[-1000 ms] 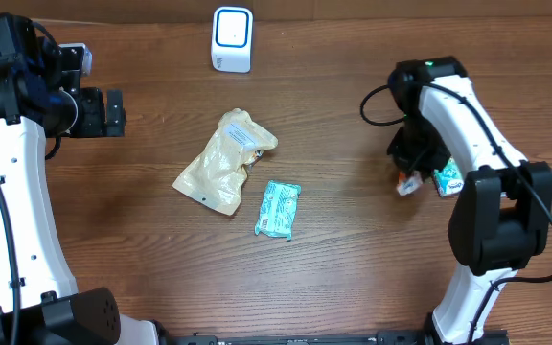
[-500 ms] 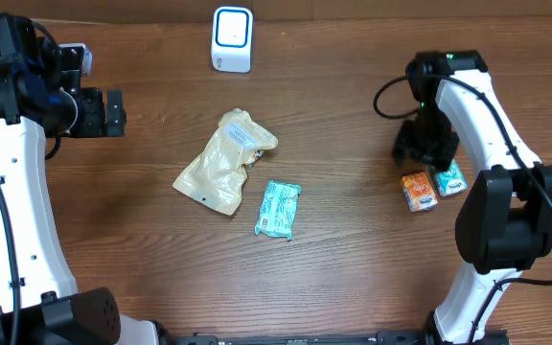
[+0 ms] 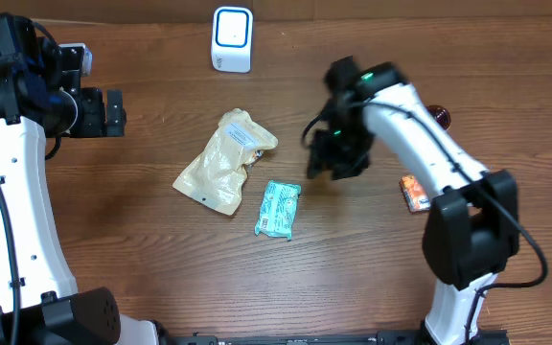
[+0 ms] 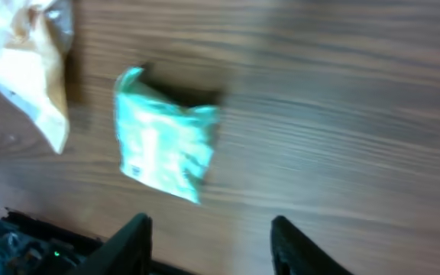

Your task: Scan the item barcode

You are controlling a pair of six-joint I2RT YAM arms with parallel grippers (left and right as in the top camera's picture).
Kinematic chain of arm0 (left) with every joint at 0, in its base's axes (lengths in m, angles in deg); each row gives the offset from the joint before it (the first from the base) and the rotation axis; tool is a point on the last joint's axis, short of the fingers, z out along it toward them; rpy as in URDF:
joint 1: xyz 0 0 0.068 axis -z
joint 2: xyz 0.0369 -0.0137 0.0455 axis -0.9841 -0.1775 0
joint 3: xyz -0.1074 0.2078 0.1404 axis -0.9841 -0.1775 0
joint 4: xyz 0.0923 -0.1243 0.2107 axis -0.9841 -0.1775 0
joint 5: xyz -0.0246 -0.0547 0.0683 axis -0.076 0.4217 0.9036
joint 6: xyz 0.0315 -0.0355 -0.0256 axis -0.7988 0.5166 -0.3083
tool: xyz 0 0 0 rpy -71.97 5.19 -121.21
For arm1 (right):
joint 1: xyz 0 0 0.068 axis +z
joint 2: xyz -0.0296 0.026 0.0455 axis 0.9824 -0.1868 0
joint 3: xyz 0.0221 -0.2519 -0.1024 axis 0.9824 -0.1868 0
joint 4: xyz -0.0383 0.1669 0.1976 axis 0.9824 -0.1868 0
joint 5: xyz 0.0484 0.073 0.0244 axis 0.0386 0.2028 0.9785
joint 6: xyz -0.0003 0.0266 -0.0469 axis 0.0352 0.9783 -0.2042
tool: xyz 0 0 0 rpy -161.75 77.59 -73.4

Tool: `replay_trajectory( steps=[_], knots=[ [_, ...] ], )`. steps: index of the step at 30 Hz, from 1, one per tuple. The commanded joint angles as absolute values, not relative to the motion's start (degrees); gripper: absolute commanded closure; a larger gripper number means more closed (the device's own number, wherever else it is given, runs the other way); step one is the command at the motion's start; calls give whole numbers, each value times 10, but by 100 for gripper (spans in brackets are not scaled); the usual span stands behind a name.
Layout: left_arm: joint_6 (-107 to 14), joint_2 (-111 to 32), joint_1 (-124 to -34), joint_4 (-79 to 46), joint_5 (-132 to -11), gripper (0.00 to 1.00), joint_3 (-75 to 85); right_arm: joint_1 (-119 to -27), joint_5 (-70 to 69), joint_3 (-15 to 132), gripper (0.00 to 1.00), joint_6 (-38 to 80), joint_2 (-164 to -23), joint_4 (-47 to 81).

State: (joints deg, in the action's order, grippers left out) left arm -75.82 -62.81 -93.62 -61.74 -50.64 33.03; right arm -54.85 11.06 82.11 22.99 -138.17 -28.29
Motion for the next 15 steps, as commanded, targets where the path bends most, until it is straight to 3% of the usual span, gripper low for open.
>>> replay_trajectory(
  steps=[1,6,15],
  knots=[
    [-770,-631,-933,-617,-506,0,330,-500,125,793,60,294,-1363,-236],
    [-770,-631,-933,-618,-506,0,330,-458,81,748,60,372,-1371,-150],
    [-770,-631,-933,-617,-506,1,330,-451,69,707,61,377,-1375,-94]
  ],
)
